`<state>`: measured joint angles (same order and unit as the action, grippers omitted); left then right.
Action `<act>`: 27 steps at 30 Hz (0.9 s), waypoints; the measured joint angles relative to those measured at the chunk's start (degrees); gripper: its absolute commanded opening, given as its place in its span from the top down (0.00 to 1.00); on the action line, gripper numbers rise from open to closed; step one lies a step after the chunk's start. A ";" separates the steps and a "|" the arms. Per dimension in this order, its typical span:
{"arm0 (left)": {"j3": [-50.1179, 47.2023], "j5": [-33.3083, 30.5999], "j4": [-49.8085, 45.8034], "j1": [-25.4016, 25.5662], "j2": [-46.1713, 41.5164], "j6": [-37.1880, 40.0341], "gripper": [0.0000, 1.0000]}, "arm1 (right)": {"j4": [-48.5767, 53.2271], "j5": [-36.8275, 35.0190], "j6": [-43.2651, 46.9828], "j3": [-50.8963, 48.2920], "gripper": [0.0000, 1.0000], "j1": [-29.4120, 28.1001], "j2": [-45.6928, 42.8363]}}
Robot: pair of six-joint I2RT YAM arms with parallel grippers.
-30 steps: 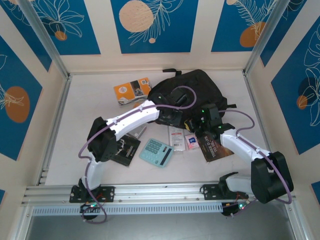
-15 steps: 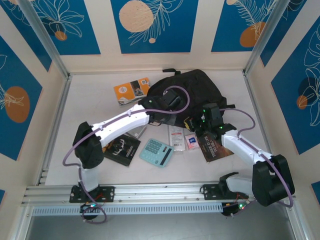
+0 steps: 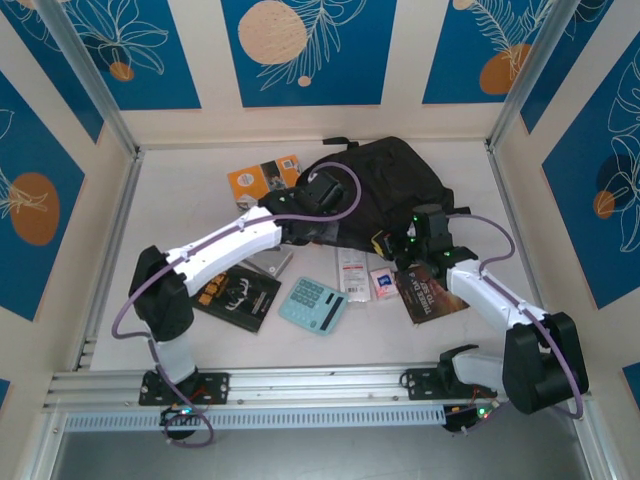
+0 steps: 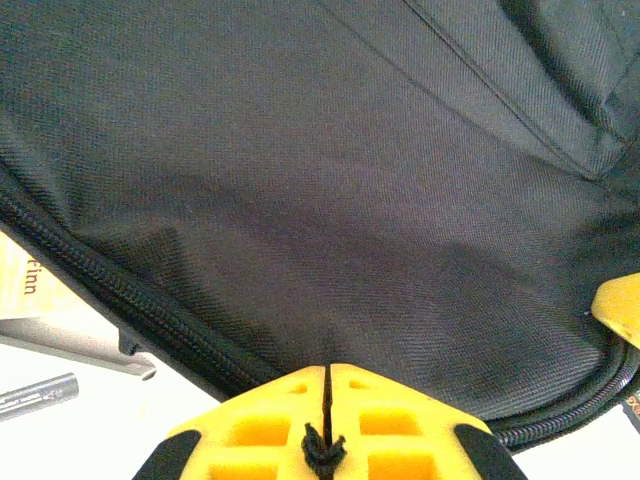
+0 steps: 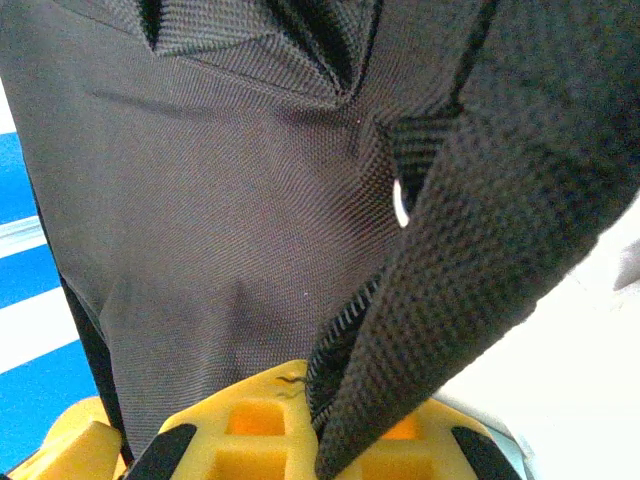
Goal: Pack the student bag
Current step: Unzip the student bag at the top-center of the table.
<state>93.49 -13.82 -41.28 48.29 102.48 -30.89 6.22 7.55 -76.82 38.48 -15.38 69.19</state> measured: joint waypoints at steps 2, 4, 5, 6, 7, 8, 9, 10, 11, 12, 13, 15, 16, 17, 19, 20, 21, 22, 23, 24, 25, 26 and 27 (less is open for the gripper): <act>-0.57 0.37 0.55 -0.57 -0.61 0.02 1.00 | 0.31 0.76 0.94 0.24 1.00 0.92 -0.02; -1.27 0.92 1.25 -1.14 -1.16 0.02 1.00 | 1.14 1.46 2.14 1.05 1.00 1.77 -0.02; -1.81 1.22 1.68 -1.46 -1.53 0.00 1.00 | 1.86 1.75 2.86 1.75 1.00 2.29 0.00; -2.23 1.44 1.99 -1.79 -1.90 0.00 1.00 | 2.51 2.03 3.43 2.43 1.00 2.86 0.02; -2.56 1.81 2.36 -2.14 -2.25 0.02 1.00 | 3.04 2.29 3.87 2.99 1.00 3.39 0.02; -2.86 2.19 2.84 -2.51 -2.58 0.00 1.00 | 3.56 2.80 4.37 3.58 1.00 4.15 0.04; -2.97 2.51 3.17 -2.89 -2.86 0.02 1.00 | 3.82 3.32 4.90 4.02 1.00 4.98 0.15; -3.04 2.95 3.52 -3.17 -3.04 0.04 1.00 | 4.07 3.80 5.27 4.44 1.00 5.60 0.44; -3.04 3.56 4.00 -3.45 -3.30 0.24 1.00 | 4.44 4.44 5.88 5.05 1.00 6.27 1.01; -3.04 4.33 4.48 -3.63 -3.41 0.44 1.00 | 5.01 4.96 6.45 5.84 1.00 6.71 1.77; -3.04 4.96 4.83 -3.72 -3.50 0.57 1.00 | 5.70 5.14 7.08 6.82 1.00 6.93 2.71; -3.04 7.06 5.11 -4.07 -3.56 0.94 1.00 | 7.54 5.35 8.41 9.25 0.97 7.34 4.83; -3.04 7.93 5.18 -4.20 -3.56 1.03 1.00 | 8.07 5.42 8.96 10.21 0.87 7.54 5.66; -3.04 8.98 5.29 -4.31 -3.56 1.03 1.00 | 8.87 5.44 9.35 11.41 0.68 7.74 6.62; -2.95 9.86 4.74 -4.26 -3.65 1.05 1.00 | 10.56 3.72 10.54 13.68 0.37 8.55 8.02; -2.73 10.23 4.07 -4.22 -3.74 0.98 1.00 | 11.82 2.40 10.91 14.73 0.29 9.35 8.44; -2.23 10.71 3.43 -4.09 -3.74 0.83 1.00 | 13.25 1.11 10.97 15.65 0.21 9.88 8.63; -1.62 11.13 2.93 -3.78 -3.74 0.57 1.00 | 14.47 -0.09 10.99 16.39 0.20 10.19 8.61; -0.81 11.45 2.40 -3.50 -3.74 0.26 1.00 | 16.09 -1.51 10.93 17.27 0.19 10.43 8.31; 0.20 11.78 2.01 -3.23 -3.74 -0.13 1.00 | 17.49 -2.43 10.82 17.77 0.20 10.36 7.78; 1.07 11.98 1.79 -2.93 -3.74 -0.31 1.00 | 18.78 -3.10 10.67 17.90 0.21 10.10 6.80; 2.03 12.11 1.64 -2.43 -3.74 -0.55 1.00 | 20.41 -3.72 10.32 17.90 0.22 9.75 5.33; 2.91 12.17 1.60 -1.79 -3.74 -0.72 1.00 | 21.99 -4.20 9.70 17.81 0.24 9.35 3.45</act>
<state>96.40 -1.65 -39.68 46.50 98.74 -31.62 28.21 3.36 -67.11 56.29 -6.02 72.64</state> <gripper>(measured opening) 0.050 0.780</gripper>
